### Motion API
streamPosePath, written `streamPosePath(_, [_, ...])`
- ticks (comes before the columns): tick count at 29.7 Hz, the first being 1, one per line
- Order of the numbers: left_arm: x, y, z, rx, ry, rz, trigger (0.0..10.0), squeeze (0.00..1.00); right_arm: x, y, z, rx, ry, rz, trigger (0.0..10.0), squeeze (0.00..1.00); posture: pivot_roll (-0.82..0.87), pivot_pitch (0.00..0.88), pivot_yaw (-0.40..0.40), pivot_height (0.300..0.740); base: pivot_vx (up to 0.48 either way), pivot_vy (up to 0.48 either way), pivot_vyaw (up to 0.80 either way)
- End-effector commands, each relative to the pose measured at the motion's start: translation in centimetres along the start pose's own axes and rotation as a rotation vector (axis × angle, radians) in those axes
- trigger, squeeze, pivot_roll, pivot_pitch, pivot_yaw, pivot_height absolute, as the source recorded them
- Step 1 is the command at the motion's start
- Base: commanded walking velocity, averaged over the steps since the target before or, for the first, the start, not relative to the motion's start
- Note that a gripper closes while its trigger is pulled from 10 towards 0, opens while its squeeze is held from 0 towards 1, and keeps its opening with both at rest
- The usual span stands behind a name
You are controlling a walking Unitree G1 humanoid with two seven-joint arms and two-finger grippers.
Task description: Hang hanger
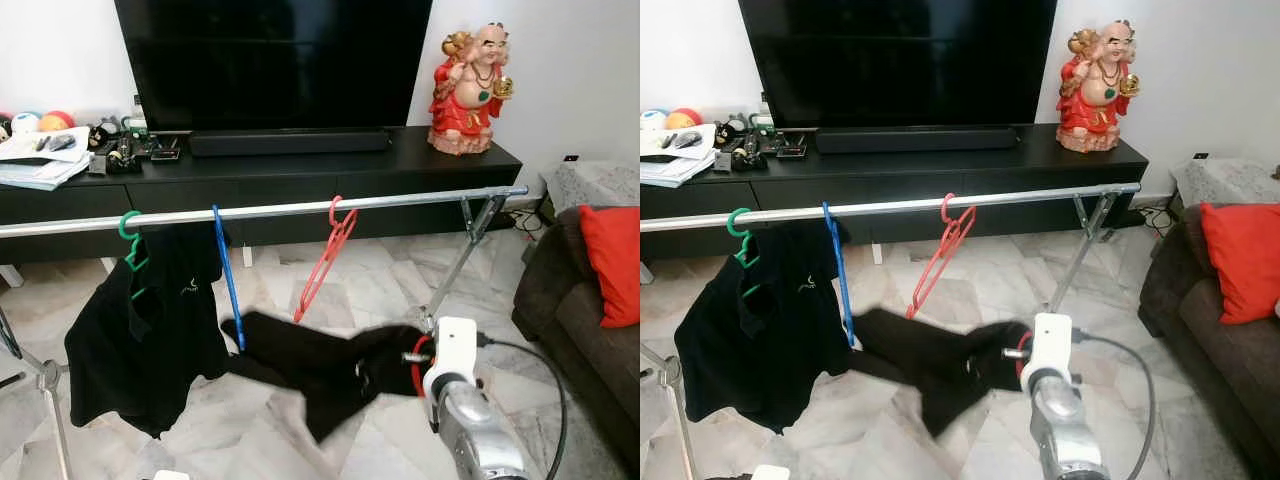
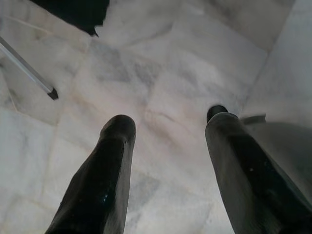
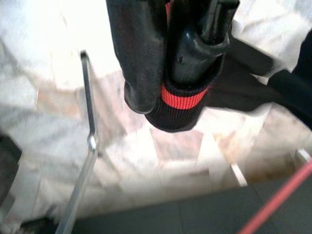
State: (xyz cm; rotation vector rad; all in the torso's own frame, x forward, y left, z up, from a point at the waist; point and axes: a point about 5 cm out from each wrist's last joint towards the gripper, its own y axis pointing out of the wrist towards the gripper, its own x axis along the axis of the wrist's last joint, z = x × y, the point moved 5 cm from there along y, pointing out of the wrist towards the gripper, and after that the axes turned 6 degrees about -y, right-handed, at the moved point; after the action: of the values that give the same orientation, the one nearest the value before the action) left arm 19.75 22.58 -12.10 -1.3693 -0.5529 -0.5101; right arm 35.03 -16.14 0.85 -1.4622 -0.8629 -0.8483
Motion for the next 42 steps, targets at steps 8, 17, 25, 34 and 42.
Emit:
streamPosePath(8, [10.8,-2.4,2.8,0.031,-0.032,-0.526,10.0,0.0,0.8,0.2,0.0,0.022,0.071,-0.073,10.0,0.0,0.14,0.0,-0.02,0.74,0.0,0.0,0.0])
streamPosePath(17, [16.8,-6.4,0.6,-0.023,0.109,-0.796,10.0,0.0,0.6,0.1,-1.0,-0.001,0.074,-0.104,10.0,0.0,0.14,0.0,-0.033,0.74,0.0,0.0,0.0])
streamPosePath(25, [22.7,-9.3,0.7,-0.037,0.184,-0.942,10.0,0.0,0.1,0.0,-1.9,-0.021,0.062,-0.104,10.0,0.0,0.15,0.0,-0.034,0.74,0.0,0.0,0.0])
streamPosePath(34, [23.4,-9.9,-1.0,-0.142,0.018,-0.91,10.0,0.0,-0.3,-0.2,-2.7,-0.063,0.071,-0.103,10.0,0.0,0.14,0.0,-0.027,0.74,0.0,0.0,0.0])
streamPosePath(42, [21.6,-9.5,-0.7,-0.088,0.097,-0.83,10.0,0.0,-0.7,-0.2,-2.6,-0.072,0.071,-0.099,10.0,0.0,0.15,0.007,-0.023,0.74,0.0,0.0,0.0])
